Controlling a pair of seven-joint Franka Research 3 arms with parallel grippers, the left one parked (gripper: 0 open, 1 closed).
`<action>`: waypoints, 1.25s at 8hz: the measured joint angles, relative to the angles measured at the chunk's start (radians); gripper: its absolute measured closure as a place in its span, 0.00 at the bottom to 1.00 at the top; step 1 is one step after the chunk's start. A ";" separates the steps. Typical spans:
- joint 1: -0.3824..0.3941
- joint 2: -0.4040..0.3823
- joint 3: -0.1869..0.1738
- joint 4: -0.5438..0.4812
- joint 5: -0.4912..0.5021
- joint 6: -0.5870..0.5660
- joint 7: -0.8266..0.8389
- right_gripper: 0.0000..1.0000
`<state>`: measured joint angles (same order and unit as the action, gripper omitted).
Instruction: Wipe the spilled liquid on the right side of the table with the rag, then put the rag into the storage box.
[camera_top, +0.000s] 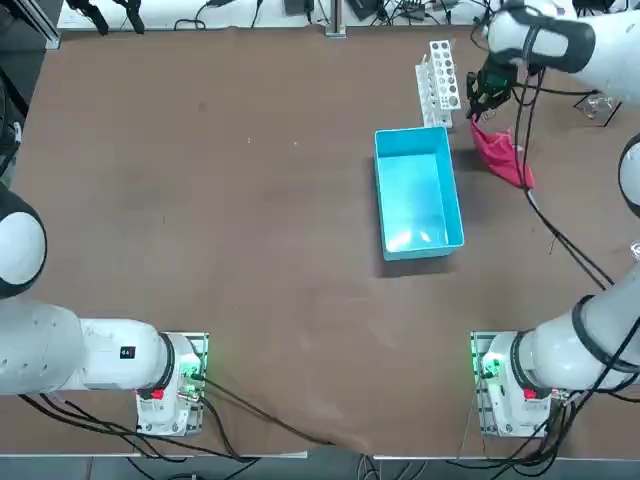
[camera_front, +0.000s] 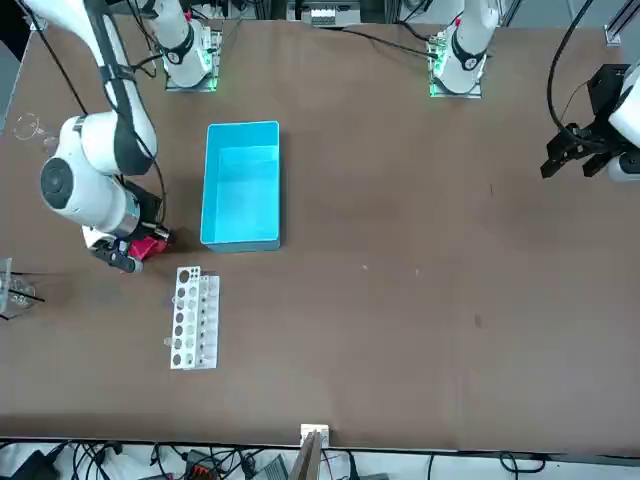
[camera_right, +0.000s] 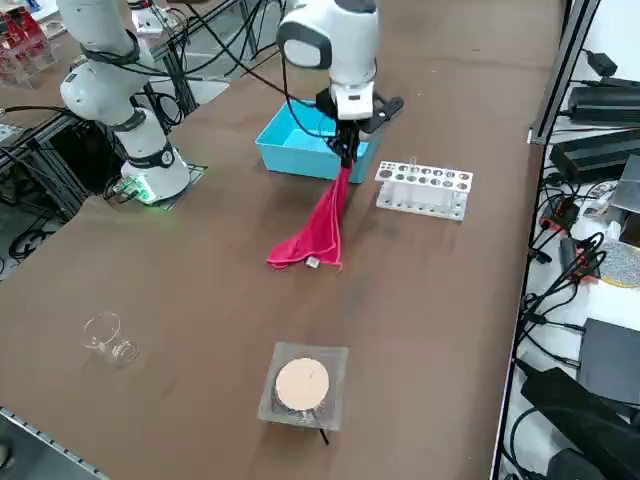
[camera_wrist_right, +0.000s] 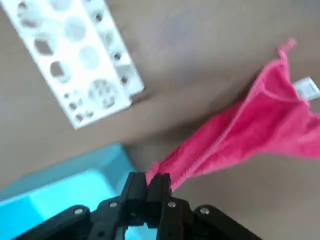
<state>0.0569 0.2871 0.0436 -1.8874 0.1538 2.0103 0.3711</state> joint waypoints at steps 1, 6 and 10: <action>0.000 -0.001 -0.003 0.053 0.023 -0.105 0.000 0.98; -0.104 0.050 -0.035 0.076 -0.061 -0.198 -0.158 0.98; -0.278 0.166 -0.041 0.071 -0.247 -0.001 -0.281 0.98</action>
<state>-0.2208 0.4530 0.0029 -1.8161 -0.0934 2.0092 0.0899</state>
